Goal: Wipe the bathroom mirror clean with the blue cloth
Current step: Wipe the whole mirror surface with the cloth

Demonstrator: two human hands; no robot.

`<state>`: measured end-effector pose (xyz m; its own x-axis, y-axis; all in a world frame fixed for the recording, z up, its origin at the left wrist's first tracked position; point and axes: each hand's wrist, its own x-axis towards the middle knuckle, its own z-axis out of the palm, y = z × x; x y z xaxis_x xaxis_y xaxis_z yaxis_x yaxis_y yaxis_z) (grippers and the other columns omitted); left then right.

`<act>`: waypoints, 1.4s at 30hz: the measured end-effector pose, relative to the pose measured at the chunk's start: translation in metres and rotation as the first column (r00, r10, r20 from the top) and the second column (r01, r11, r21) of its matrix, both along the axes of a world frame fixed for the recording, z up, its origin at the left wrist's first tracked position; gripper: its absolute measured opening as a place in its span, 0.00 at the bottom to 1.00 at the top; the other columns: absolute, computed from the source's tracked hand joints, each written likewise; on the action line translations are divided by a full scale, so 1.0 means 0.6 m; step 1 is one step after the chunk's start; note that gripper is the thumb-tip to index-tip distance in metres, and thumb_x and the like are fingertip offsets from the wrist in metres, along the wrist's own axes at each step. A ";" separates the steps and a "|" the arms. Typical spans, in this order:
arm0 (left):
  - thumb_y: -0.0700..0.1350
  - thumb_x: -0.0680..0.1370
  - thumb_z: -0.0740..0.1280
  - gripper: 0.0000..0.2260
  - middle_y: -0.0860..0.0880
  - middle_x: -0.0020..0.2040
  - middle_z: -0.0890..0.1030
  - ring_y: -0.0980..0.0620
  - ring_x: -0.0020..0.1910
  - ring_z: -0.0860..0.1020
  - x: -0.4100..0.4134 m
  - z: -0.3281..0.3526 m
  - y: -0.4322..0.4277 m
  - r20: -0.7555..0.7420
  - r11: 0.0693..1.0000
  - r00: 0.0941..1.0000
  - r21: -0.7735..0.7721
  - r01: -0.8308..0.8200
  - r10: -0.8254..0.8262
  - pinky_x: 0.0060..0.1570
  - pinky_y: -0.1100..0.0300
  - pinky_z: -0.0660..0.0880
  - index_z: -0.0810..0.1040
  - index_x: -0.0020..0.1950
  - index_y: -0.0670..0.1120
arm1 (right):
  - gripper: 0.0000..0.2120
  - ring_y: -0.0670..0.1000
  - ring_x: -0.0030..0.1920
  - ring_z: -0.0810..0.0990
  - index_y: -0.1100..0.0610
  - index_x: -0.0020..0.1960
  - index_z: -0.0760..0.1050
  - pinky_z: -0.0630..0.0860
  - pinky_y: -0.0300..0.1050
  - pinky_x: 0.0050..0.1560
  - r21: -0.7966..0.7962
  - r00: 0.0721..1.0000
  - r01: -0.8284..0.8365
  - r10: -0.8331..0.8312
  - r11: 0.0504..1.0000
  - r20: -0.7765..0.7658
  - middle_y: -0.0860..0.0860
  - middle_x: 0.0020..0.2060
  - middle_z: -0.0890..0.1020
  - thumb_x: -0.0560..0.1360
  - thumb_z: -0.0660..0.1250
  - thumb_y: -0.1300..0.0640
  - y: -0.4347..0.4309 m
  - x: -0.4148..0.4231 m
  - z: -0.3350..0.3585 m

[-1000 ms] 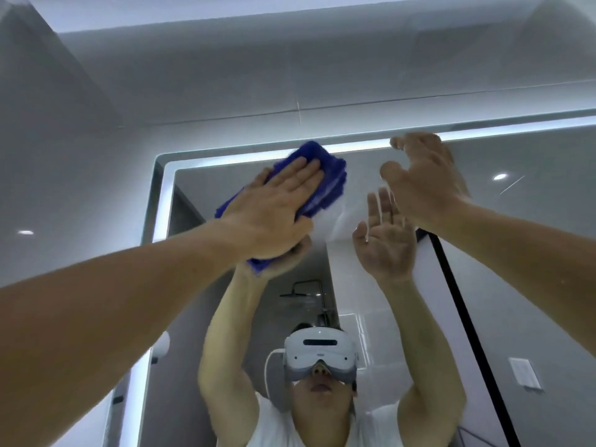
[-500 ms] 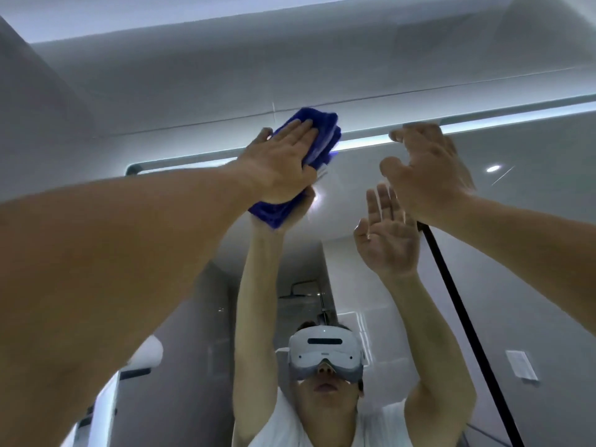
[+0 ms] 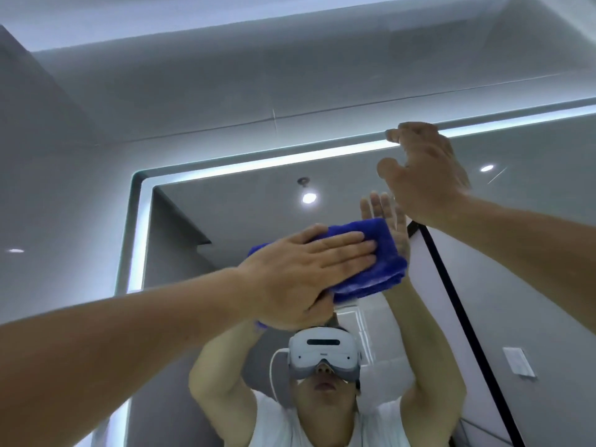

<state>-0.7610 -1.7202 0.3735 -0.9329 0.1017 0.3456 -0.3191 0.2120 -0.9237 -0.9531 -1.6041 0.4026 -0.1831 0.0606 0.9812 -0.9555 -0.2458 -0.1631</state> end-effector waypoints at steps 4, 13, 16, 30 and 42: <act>0.59 0.81 0.43 0.29 0.53 0.81 0.44 0.56 0.79 0.41 0.037 0.101 -0.004 -0.267 0.997 0.961 -0.018 -0.079 0.071 0.78 0.51 0.43 0.41 0.81 0.52 | 0.25 0.51 0.73 0.60 0.53 0.74 0.64 0.59 0.51 0.69 -0.011 0.998 0.024 -0.024 1.000 -0.064 0.49 0.73 0.62 0.77 0.59 0.52 -0.013 0.033 0.006; 0.55 0.77 0.46 0.33 0.51 0.82 0.48 0.54 0.80 0.46 0.155 0.225 -0.047 -0.717 0.985 0.693 0.161 0.059 0.076 0.77 0.51 0.50 0.45 0.81 0.48 | 0.26 0.49 0.74 0.57 0.52 0.75 0.62 0.56 0.49 0.71 0.032 0.992 -0.016 0.020 0.999 -0.125 0.48 0.74 0.61 0.77 0.58 0.52 -0.041 0.104 0.017; 0.55 0.75 0.42 0.34 0.51 0.82 0.48 0.56 0.80 0.45 0.171 0.180 -0.053 -0.682 0.990 0.730 0.127 0.052 0.049 0.77 0.52 0.48 0.44 0.81 0.48 | 0.26 0.50 0.74 0.57 0.51 0.74 0.62 0.56 0.49 0.71 0.033 0.989 0.000 0.005 0.999 -0.150 0.47 0.74 0.60 0.77 0.58 0.51 -0.051 0.111 0.013; 0.59 0.81 0.44 0.30 0.53 0.80 0.47 0.58 0.79 0.43 0.265 0.042 -0.076 -0.349 0.998 0.937 0.056 -0.015 0.033 0.78 0.56 0.44 0.47 0.81 0.50 | 0.30 0.51 0.69 0.63 0.51 0.69 0.67 0.62 0.51 0.65 0.073 0.991 -0.050 0.059 0.996 -0.121 0.47 0.70 0.65 0.70 0.51 0.43 -0.110 0.154 -0.023; 0.54 0.75 0.50 0.33 0.49 0.81 0.52 0.48 0.79 0.54 0.265 0.243 -0.074 -0.763 0.988 0.644 0.133 0.078 0.051 0.75 0.48 0.56 0.50 0.81 0.49 | 0.26 0.50 0.73 0.58 0.52 0.74 0.62 0.58 0.47 0.68 0.030 0.981 0.035 -0.028 0.999 -0.194 0.47 0.74 0.61 0.77 0.57 0.49 -0.085 0.178 0.017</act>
